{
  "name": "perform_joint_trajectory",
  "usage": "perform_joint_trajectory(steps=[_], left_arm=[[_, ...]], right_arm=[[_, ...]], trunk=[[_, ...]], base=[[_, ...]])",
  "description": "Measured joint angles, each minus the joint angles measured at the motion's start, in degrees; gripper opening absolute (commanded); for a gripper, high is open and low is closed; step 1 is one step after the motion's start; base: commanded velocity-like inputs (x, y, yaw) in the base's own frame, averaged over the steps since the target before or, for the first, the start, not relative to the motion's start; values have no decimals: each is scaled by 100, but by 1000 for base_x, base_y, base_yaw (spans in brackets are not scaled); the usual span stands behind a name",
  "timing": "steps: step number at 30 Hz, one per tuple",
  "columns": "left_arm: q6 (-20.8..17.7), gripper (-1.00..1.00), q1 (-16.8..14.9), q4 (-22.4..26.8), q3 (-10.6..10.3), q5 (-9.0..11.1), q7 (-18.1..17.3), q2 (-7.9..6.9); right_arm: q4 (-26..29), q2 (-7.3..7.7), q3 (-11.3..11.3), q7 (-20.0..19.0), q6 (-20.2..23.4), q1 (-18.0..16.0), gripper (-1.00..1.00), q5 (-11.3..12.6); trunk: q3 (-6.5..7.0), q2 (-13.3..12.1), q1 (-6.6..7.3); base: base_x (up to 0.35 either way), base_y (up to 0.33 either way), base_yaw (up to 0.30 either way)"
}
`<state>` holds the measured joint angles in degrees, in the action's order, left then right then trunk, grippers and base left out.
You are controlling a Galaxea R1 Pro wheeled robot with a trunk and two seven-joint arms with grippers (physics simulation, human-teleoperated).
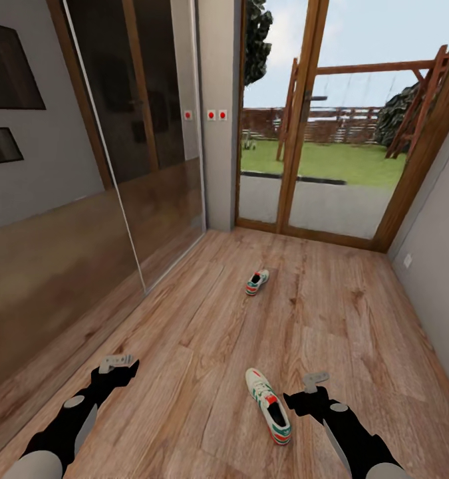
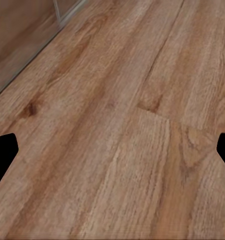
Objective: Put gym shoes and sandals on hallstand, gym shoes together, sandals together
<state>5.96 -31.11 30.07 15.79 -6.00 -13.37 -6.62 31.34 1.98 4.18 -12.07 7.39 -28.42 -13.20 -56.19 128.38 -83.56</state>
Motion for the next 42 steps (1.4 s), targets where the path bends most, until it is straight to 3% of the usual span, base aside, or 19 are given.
perform_joint_trajectory(steps=[10, 19, 27, 31, 36, 42], left_arm=[[-5, 100, 33, 25, -24, -1, -34, -8], [-131, 100, -57, 41, -16, -6, -347, -31], [-719, 100, -252, 363, -15, -2, -483, -8], [-1102, 100, -295, 733, -45, -1, -502, 20], [-1419, 100, -316, 1088, -175, 5, -514, 38], [-1698, 100, -334, 1416, -483, 25, -513, 51]], right_arm=[[7, 1, 8, 12, 0, 4, 100, 0], [14, 3, 7, 47, 1, 0, 100, -7], [106, -17, 11, 59, 27, -5, 100, -2], [365, -57, 15, 78, 38, -27, 100, -10], [731, -174, 20, 186, 59, -69, 100, -73], [1028, -348, 7, 543, 59, -99, 100, -291]], trunk=[[-3, 0, 0], [-3, 0, 0], [-2, 0, 0], [-74, 159, -87], [-164, 359, -197], [-271, 600, -329]], base=[[0, 0, 6], [0, 0, 0], [0, 0, 0], [0, 0, 0], [0, 0, 0], [0, 0, 0]])
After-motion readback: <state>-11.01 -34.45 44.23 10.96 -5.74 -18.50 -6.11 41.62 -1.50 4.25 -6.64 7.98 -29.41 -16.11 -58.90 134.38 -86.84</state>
